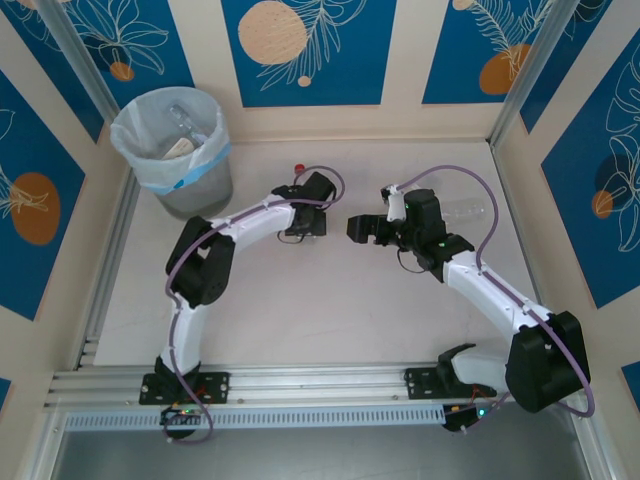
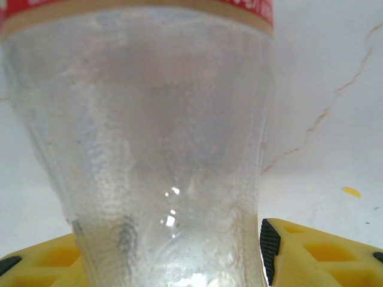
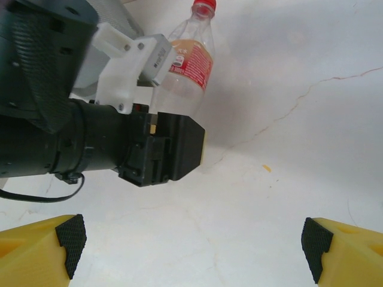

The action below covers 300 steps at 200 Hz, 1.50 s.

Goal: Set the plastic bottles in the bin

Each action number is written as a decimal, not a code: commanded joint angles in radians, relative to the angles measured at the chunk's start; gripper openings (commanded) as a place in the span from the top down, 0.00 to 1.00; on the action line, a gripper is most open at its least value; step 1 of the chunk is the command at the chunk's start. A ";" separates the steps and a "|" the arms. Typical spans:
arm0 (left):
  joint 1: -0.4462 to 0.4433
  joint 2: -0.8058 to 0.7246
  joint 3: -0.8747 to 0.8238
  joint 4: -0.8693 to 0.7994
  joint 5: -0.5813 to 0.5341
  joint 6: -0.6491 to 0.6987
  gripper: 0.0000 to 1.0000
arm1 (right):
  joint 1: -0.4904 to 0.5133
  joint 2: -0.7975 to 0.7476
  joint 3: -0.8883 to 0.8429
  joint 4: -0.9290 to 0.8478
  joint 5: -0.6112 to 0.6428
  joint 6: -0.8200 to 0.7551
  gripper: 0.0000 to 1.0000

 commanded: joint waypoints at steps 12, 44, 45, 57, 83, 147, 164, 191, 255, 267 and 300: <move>0.022 -0.093 -0.042 0.036 0.045 0.030 0.68 | 0.006 -0.020 0.013 0.043 0.019 0.006 0.05; 0.037 -0.173 -0.089 0.070 0.071 0.046 0.68 | 0.012 -0.041 -0.011 0.082 0.042 0.012 0.05; 0.038 -0.178 -0.090 0.070 0.071 0.047 0.67 | 0.012 -0.042 -0.012 0.082 0.041 0.012 0.05; 0.044 -0.222 -0.114 0.086 0.068 0.053 0.67 | 0.012 -0.047 -0.014 0.089 0.046 0.014 0.05; 0.062 -0.319 -0.140 0.096 0.070 0.075 0.67 | 0.013 -0.060 -0.015 0.101 0.042 0.015 0.05; 0.126 -0.481 -0.157 0.094 0.145 0.107 0.66 | 0.012 -0.061 -0.015 0.142 0.051 0.038 0.05; 0.134 -0.528 -0.160 0.101 0.147 0.149 0.66 | 0.012 -0.060 -0.013 0.143 0.054 0.041 0.05; 0.165 -0.614 -0.168 0.102 0.123 0.203 0.65 | 0.013 -0.057 -0.010 0.147 0.057 0.042 0.05; 0.276 -0.785 -0.221 0.084 0.125 0.237 0.64 | 0.013 -0.049 -0.011 0.161 0.056 0.062 0.05; 0.296 -0.812 -0.240 0.087 0.126 0.233 0.64 | 0.014 -0.047 -0.008 0.161 0.054 0.062 0.05; 0.348 -0.872 -0.266 0.079 0.092 0.223 0.64 | 0.013 -0.043 -0.003 0.158 0.053 0.064 0.05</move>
